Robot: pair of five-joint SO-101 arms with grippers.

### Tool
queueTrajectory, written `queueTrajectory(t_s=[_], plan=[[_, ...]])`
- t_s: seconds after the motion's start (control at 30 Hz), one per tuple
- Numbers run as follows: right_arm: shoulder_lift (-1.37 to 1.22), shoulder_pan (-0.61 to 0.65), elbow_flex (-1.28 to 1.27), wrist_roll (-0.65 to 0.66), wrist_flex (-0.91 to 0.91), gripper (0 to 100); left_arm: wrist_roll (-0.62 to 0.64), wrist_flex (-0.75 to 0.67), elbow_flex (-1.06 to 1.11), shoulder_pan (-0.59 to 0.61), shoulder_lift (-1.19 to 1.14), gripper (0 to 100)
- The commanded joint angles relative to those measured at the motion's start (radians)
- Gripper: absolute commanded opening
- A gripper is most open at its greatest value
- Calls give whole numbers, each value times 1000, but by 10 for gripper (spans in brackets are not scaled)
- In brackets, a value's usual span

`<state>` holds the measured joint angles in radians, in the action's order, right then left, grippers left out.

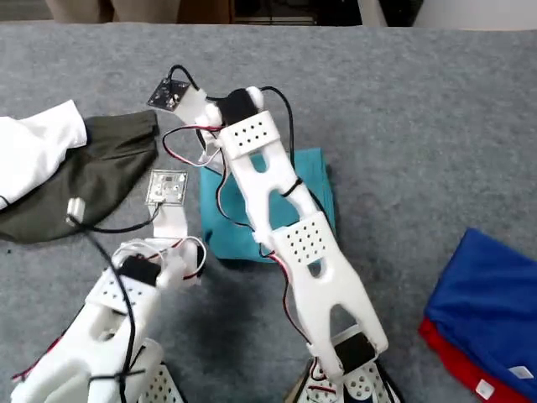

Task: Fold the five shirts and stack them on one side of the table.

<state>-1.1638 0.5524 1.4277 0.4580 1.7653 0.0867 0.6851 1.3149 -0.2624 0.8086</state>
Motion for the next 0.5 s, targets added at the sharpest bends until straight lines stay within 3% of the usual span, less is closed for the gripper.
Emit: queueTrajectory(t_s=[0.0, 0.2, 0.47], plan=[[77, 13, 45, 8, 8, 5, 37, -12, -97, -11, -94, 20], [33, -22, 47, 25, -5, 5, 84, -21, -157, -17, -174, 20], [-25, -33, 47, 31, -40, 5, 86, -157, -68, -17, -58, 19]])
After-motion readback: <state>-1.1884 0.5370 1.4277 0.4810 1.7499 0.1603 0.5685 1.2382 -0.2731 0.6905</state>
